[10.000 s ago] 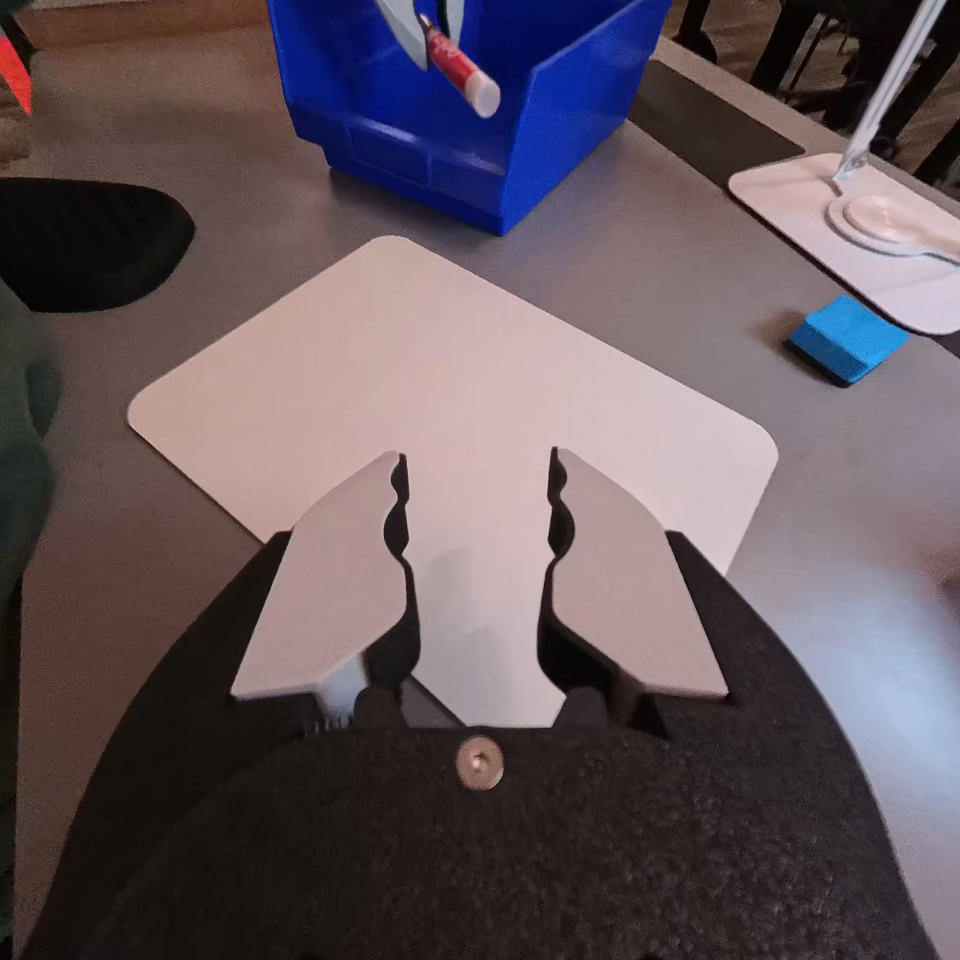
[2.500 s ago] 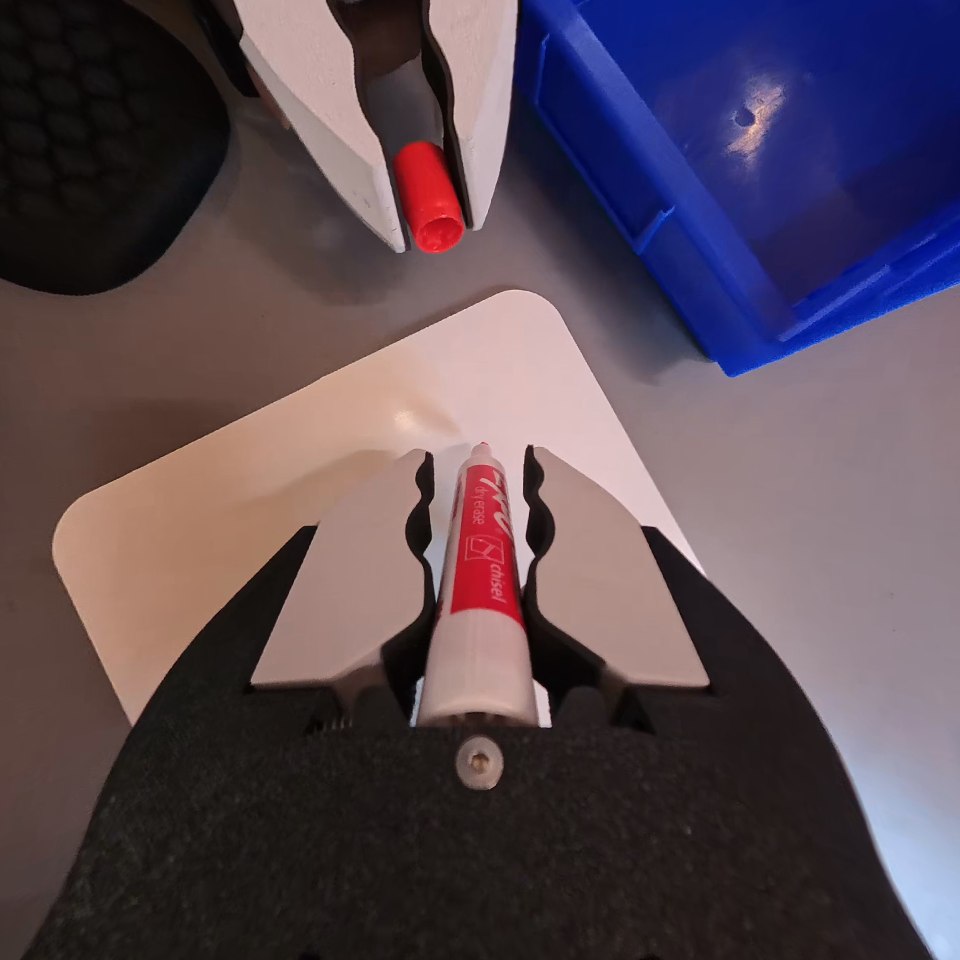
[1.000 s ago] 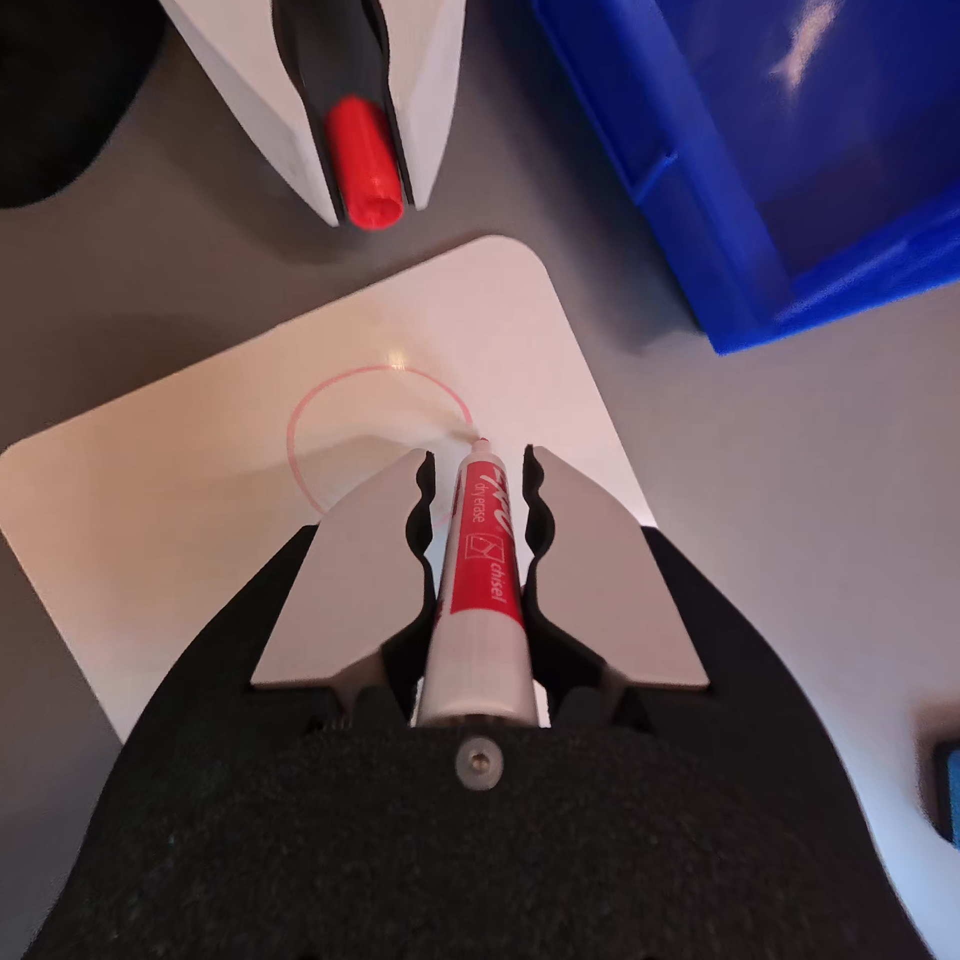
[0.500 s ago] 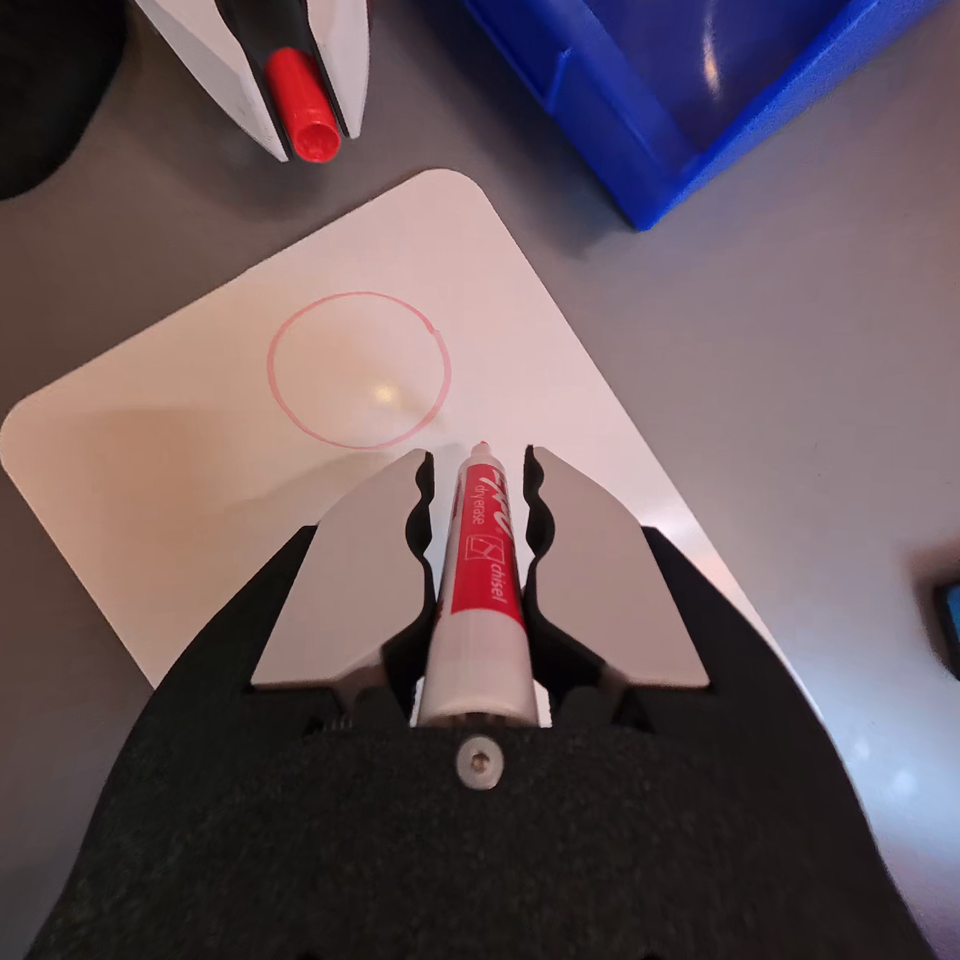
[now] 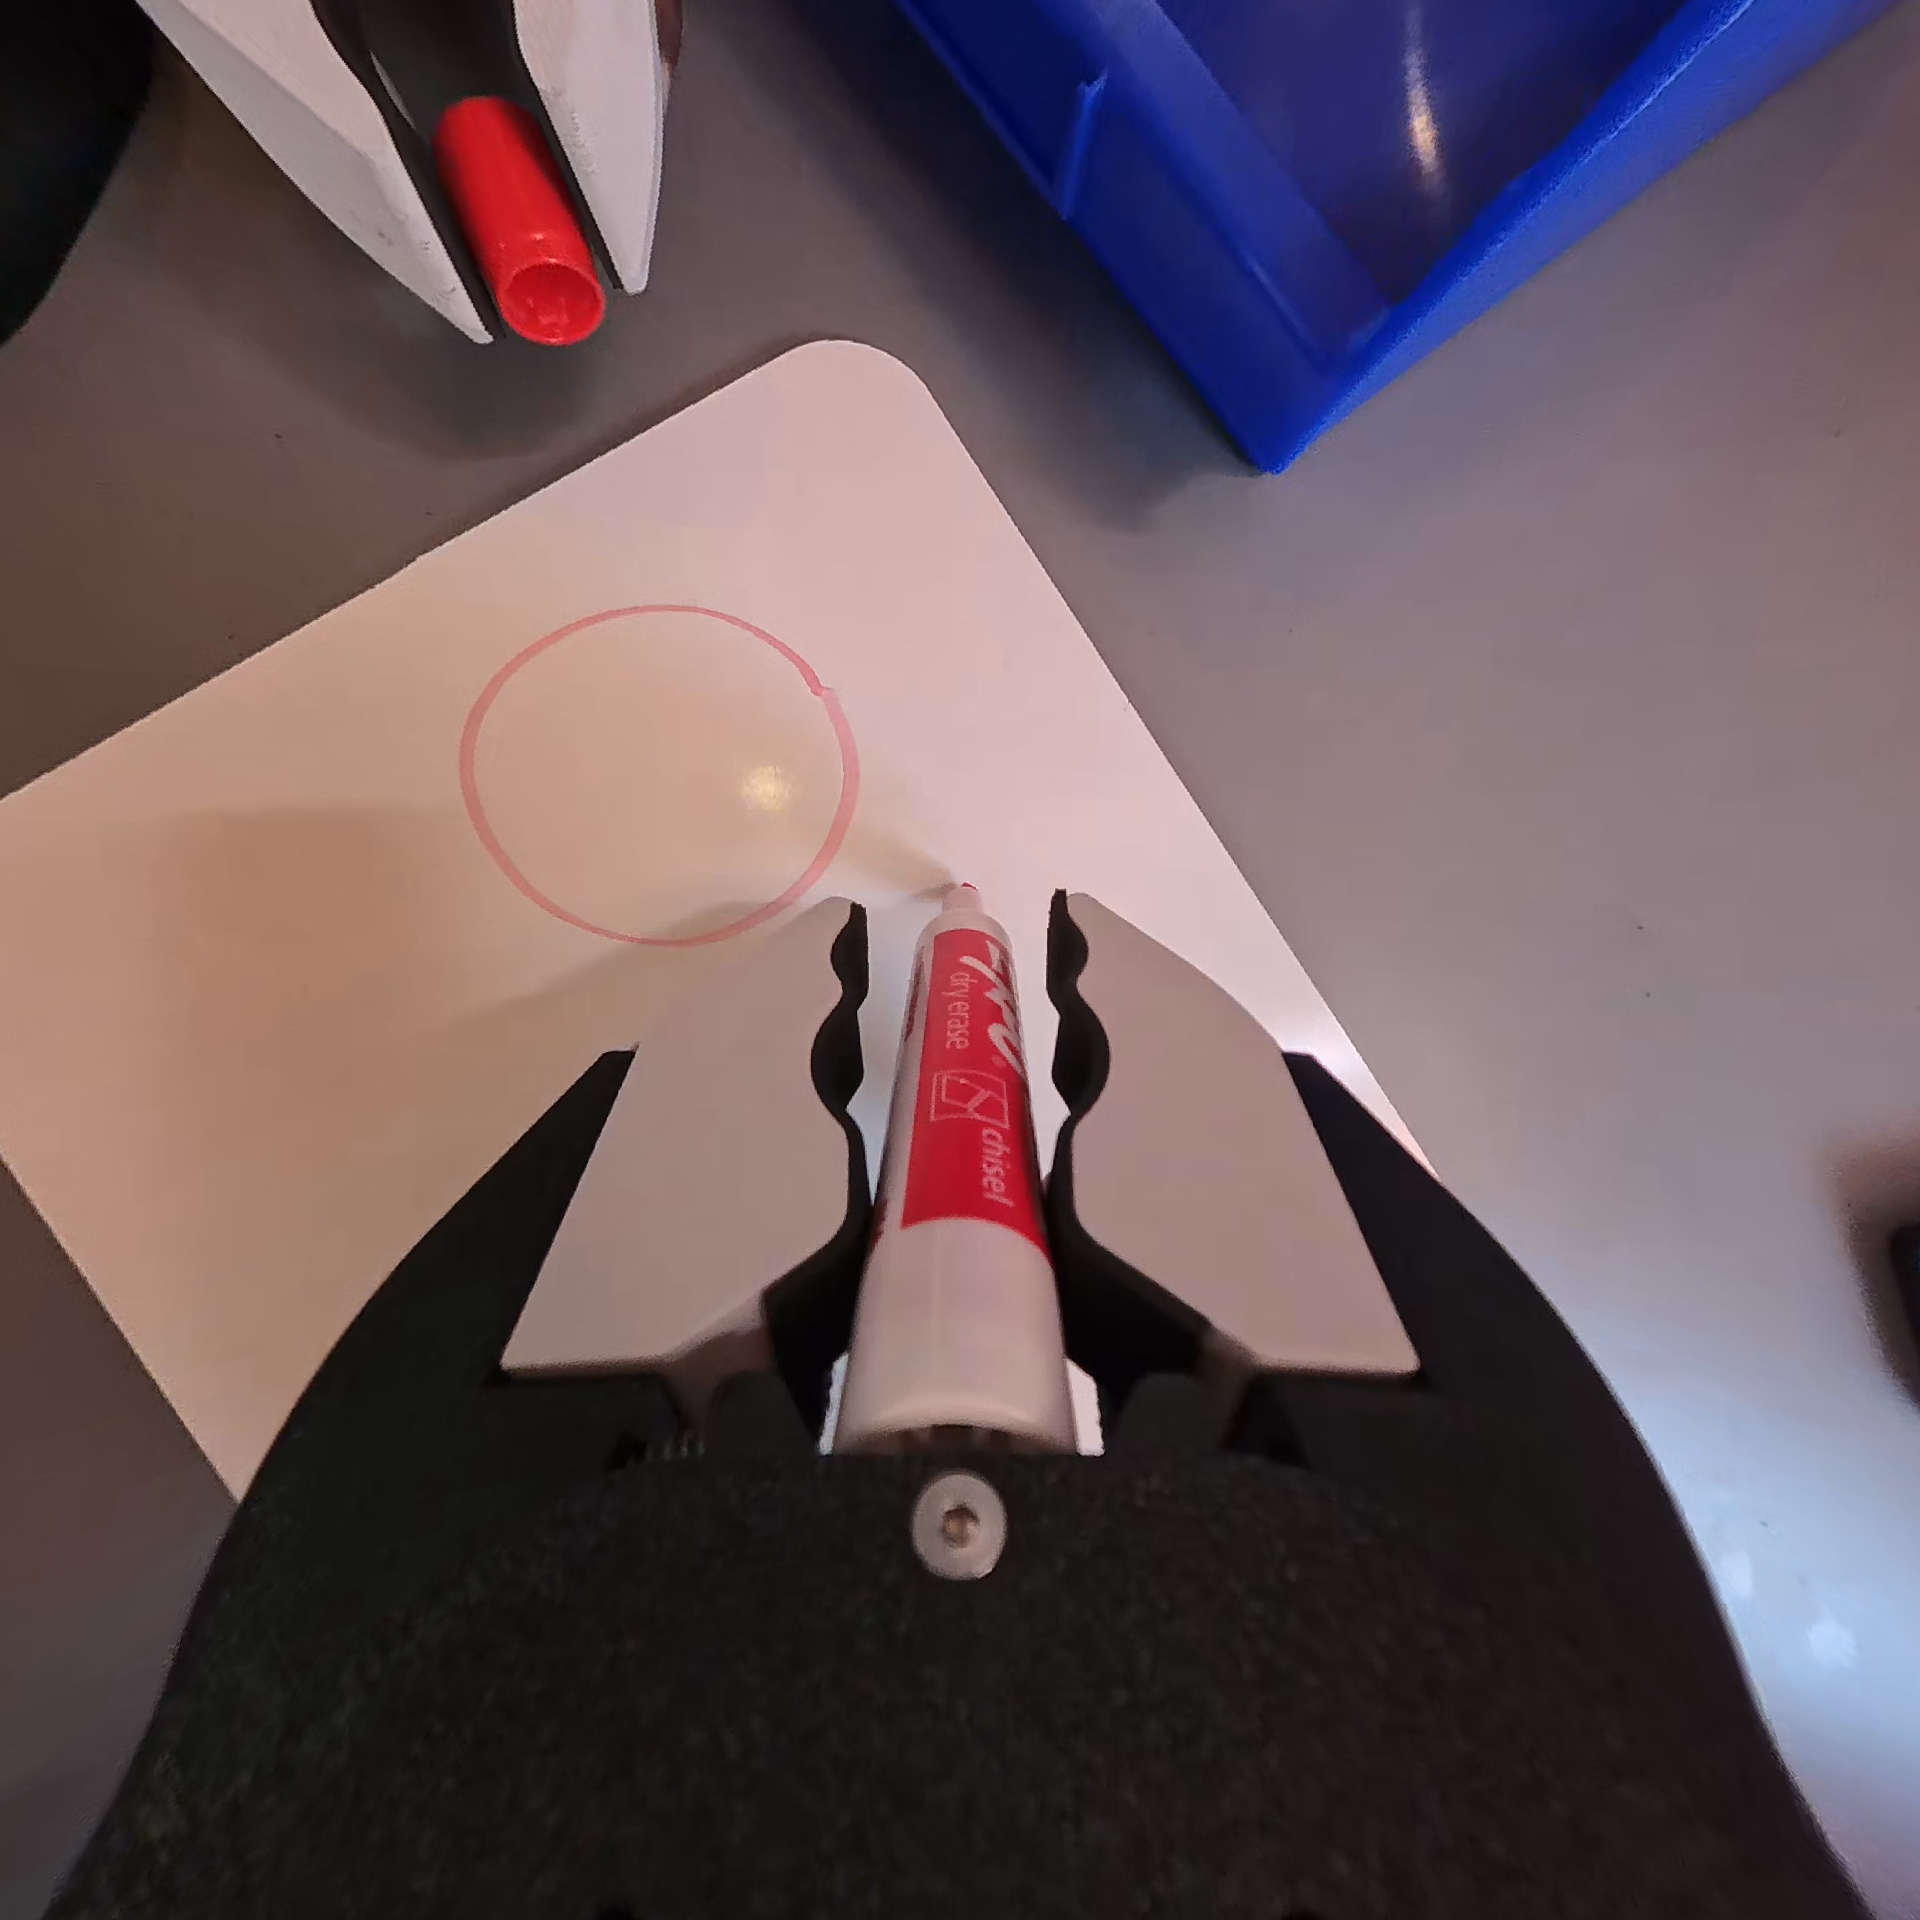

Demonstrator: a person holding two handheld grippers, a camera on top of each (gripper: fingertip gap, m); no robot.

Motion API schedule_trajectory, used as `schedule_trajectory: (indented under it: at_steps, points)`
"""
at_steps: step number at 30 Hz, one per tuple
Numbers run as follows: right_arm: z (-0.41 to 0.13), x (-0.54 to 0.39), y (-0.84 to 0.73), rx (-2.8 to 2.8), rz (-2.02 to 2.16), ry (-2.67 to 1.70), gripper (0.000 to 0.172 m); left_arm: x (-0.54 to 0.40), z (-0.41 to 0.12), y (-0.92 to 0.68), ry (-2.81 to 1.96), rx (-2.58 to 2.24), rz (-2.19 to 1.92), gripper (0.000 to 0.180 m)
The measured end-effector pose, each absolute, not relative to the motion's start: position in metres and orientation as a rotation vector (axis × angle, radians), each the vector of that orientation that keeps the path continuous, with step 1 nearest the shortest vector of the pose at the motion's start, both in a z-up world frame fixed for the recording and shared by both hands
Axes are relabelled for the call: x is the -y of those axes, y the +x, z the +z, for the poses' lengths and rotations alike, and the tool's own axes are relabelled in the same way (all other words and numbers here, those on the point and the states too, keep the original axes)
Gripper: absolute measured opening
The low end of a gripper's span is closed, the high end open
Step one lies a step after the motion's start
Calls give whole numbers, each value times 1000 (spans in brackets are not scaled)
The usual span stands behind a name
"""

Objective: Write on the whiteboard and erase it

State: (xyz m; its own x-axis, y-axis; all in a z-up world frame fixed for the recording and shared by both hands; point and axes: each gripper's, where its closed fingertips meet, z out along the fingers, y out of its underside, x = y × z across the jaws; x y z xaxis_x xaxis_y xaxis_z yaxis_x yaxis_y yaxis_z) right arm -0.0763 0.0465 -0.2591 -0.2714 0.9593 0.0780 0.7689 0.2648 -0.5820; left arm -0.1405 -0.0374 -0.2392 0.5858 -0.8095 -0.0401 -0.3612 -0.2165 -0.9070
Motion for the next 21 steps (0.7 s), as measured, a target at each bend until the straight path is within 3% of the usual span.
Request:
schedule_trajectory:
  at_steps: [21]
  points:
    - [-258,-8,-34,2166,598,-1556,36,38,-241,-138,-1817,-956,-566,19]
